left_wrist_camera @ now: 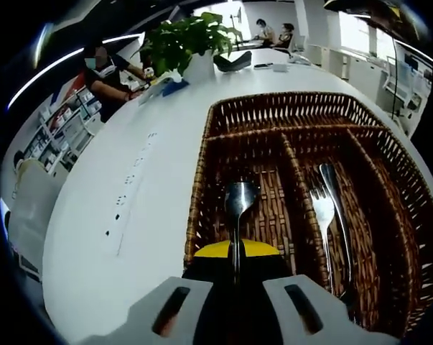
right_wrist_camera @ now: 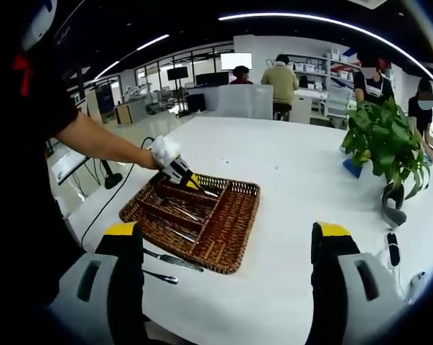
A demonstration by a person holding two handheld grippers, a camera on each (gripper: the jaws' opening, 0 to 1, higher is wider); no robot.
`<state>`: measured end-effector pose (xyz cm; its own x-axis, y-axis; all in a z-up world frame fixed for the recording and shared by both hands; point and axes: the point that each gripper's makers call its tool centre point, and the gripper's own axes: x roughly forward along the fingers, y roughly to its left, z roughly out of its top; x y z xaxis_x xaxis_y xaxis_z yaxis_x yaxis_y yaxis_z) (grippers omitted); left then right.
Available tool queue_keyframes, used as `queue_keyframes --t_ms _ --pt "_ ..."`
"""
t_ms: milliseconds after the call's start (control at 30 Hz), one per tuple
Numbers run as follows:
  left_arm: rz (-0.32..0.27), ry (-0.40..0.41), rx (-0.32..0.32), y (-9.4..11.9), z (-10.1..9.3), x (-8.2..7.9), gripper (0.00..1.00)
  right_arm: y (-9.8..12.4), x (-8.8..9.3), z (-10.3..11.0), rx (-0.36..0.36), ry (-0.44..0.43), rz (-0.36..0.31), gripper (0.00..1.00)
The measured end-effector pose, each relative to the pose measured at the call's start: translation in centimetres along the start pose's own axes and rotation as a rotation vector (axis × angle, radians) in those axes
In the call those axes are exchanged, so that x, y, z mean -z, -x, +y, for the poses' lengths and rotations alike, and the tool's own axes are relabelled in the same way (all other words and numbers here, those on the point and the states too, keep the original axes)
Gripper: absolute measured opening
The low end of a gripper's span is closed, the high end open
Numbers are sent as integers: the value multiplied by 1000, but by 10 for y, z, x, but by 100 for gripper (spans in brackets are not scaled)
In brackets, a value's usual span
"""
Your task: Arrange the knives, forks, and spoons in their matching storage slots by inserting each utensil handle-first until every utensil is classified and aligned in the correct compartment
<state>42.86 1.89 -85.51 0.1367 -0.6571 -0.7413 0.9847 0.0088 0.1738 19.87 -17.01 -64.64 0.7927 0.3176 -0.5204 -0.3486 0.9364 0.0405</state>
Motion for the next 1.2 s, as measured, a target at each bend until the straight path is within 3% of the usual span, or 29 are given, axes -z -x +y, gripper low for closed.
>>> queue_keyframes --t_ms 67,200,300,700,800,900,967,1000,1067,1133,1200 --pt "-7 25 0 0 0 -2 1 1 0 1 1 -1 0 100" --pt "-1 -1 -1 -1 -2 -4 1 1 1 3 0 -2 0 100" --pt "5 -68 -3 -3 -4 -6 1 1 -1 5 -4 2 -5 100" --pt "9 3 13 0 -4 -11 5 14 -6 7 -8 19 -33 100" --pt "21 -58 -5 5 -13 -14 12 17 -7 8 -11 21 -44 100" --pt "-2 -72 -63 16 -3 -24 13 18 -9 8 -14 20 -54 100" --pt "-33 -41 -72 24 1 -33 16 19 -10 8 -17 25 -61 100" --pt "-51 2 -119 32 11 -38 18 19 -12 8 -20 27 -68 100" --pt "-96 6 -166 45 19 -51 34 18 -15 8 -24 29 -76 100" --pt "-100 53 -208 56 29 -48 43 15 -20 7 -34 31 -88 100" --pt "-130 116 -220 69 32 -58 54 12 -24 7 -43 38 -93 100"
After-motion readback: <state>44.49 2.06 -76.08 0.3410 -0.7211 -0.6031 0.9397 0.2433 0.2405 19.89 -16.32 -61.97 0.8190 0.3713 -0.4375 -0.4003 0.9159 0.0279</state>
